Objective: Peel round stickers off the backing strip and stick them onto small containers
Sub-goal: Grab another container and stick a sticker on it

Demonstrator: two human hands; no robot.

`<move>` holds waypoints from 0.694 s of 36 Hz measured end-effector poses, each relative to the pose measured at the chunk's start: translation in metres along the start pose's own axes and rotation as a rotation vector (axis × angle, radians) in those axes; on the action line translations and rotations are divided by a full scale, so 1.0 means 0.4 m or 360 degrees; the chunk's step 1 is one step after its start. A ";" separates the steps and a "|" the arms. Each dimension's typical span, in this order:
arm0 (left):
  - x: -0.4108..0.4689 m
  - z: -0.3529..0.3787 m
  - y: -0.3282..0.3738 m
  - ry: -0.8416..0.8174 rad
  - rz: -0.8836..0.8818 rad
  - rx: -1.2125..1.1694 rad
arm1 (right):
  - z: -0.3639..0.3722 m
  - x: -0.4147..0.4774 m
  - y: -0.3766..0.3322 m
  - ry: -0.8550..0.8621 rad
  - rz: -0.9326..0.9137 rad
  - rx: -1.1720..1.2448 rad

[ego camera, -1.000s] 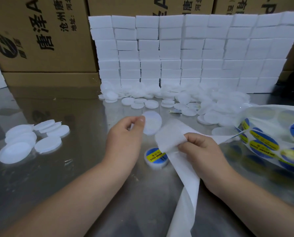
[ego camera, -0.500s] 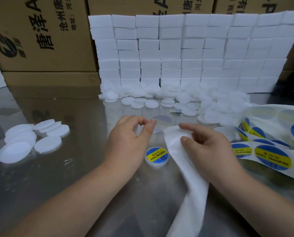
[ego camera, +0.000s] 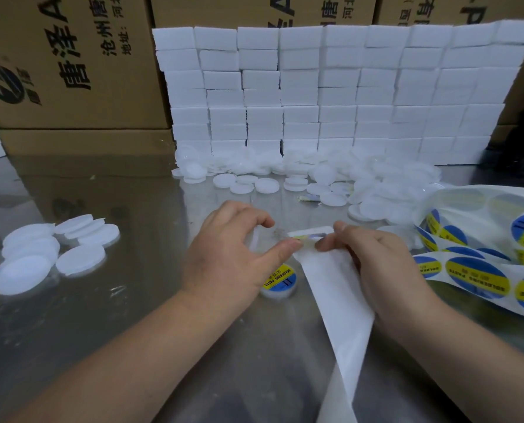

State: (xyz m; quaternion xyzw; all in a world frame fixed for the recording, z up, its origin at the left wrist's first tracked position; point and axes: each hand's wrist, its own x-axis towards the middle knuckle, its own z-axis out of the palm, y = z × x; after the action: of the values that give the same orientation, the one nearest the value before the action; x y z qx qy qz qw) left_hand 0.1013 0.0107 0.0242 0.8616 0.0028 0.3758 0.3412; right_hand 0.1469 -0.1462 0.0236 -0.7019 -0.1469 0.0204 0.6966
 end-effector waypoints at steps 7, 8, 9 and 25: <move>0.002 -0.004 0.007 -0.0013 0.0074 0.0104 | 0.002 -0.003 -0.001 -0.0021 -0.0026 -0.0012; 0.004 -0.004 0.006 -0.0025 0.0065 0.0131 | 0.003 -0.003 -0.002 -0.0019 -0.0031 -0.0039; 0.006 -0.003 0.004 -0.0043 0.0051 0.0168 | 0.004 -0.004 -0.002 -0.0009 -0.0037 -0.0061; 0.033 0.007 0.003 0.0124 -0.0574 -0.0989 | 0.014 -0.015 -0.002 -0.0184 0.0034 0.0003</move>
State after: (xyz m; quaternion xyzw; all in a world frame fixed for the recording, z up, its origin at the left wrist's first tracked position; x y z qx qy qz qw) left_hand 0.1123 0.0115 0.0322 0.6874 0.0534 0.3251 0.6473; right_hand 0.1396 -0.1422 0.0230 -0.7004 -0.1794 0.0685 0.6874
